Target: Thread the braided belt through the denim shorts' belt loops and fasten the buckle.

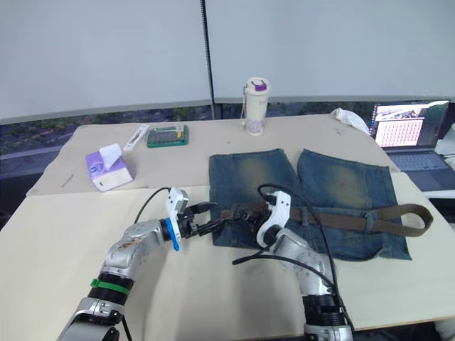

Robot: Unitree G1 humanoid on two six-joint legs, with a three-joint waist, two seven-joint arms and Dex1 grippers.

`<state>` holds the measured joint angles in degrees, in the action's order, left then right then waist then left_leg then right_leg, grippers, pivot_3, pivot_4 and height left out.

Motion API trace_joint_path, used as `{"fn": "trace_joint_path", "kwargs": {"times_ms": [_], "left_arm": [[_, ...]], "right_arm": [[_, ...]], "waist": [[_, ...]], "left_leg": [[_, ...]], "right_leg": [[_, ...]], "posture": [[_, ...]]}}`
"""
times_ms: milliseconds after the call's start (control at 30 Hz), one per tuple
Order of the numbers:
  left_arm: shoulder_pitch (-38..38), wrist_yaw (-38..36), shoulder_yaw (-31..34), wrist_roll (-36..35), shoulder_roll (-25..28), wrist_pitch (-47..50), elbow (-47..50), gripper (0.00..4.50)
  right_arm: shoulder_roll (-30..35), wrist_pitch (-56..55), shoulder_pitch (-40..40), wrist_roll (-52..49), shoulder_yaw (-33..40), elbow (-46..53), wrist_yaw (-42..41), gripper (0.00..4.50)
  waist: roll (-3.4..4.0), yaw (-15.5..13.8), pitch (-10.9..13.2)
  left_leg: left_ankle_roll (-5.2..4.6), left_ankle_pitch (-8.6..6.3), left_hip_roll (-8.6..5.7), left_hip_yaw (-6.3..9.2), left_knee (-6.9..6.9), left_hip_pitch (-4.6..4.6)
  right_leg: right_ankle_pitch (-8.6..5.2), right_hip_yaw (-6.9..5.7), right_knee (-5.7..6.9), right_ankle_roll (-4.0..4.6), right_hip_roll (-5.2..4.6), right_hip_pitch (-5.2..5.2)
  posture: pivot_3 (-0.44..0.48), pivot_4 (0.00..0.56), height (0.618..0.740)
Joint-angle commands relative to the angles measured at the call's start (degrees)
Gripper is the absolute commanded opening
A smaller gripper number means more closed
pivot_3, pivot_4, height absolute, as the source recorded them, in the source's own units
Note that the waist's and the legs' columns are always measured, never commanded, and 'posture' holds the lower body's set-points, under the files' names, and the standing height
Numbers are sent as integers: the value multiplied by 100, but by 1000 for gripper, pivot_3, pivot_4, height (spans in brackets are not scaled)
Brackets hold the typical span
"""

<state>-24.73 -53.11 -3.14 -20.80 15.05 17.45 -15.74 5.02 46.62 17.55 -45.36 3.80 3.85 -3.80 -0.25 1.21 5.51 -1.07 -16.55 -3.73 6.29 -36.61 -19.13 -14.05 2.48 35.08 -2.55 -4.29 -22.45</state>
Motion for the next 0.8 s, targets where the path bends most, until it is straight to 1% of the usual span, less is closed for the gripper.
{"fn": "trace_joint_path", "kwargs": {"times_ms": [33, 133, 200, 367, 500, 800], "left_arm": [[-54, 8, 94, -97, -26, -29, 92, 4458], [-60, 25, 105, -82, -45, -47, 54, 4458], [-66, 40, 117, -82, -60, -52, 28, 4458], [-104, 173, 217, -129, -128, 17, -33, 4458], [-207, 359, 428, -301, -239, 243, -154, 4458], [-212, 824, 905, -1197, -646, 1581, 70, 4458]], "right_arm": [[-120, 184, -57, 121, -50, -274, -59, 0], [-107, 180, -25, 278, -110, -279, -99, 0], [-224, 5, 21, 231, -71, -261, -296, 0], [-718, 207, 29, -731, 653, -260, -579, 0], [-872, 531, 83, -1419, 1068, -412, -706, 0], [-763, 533, 197, -1345, 1113, -664, -813, 0]], "waist": [[-6, -8, -4], [-7, -7, -5], [-6, -1, -5], [-7, 25, -5], [-5, 24, -4], [-5, 40, -5]], "left_leg": [[0, 0, 0, 0, 0, 0], [0, 0, 0, 0, 0, 1], [0, 0, 0, 0, 0, 2], [1, -1, 3, 0, 7, 1], [5, 1, 3, 0, 26, -13], [6, 2, 1, -2, 30, -16]], "right_leg": [[0, 0, 0, 0, -1, 1], [0, 0, -1, 0, 0, 0], [0, 1, 0, 0, 0, 0], [0, 3, 2, 0, 1, -6], [1, 5, 5, 2, -3, -33], [3, 6, 11, 4, -3, -44]], "posture": [[0, 150, 740], [0, 150, 740], [0, 150, 740], [0, 150, 740], [0, 150, 740], [0, 150, 740]]}}
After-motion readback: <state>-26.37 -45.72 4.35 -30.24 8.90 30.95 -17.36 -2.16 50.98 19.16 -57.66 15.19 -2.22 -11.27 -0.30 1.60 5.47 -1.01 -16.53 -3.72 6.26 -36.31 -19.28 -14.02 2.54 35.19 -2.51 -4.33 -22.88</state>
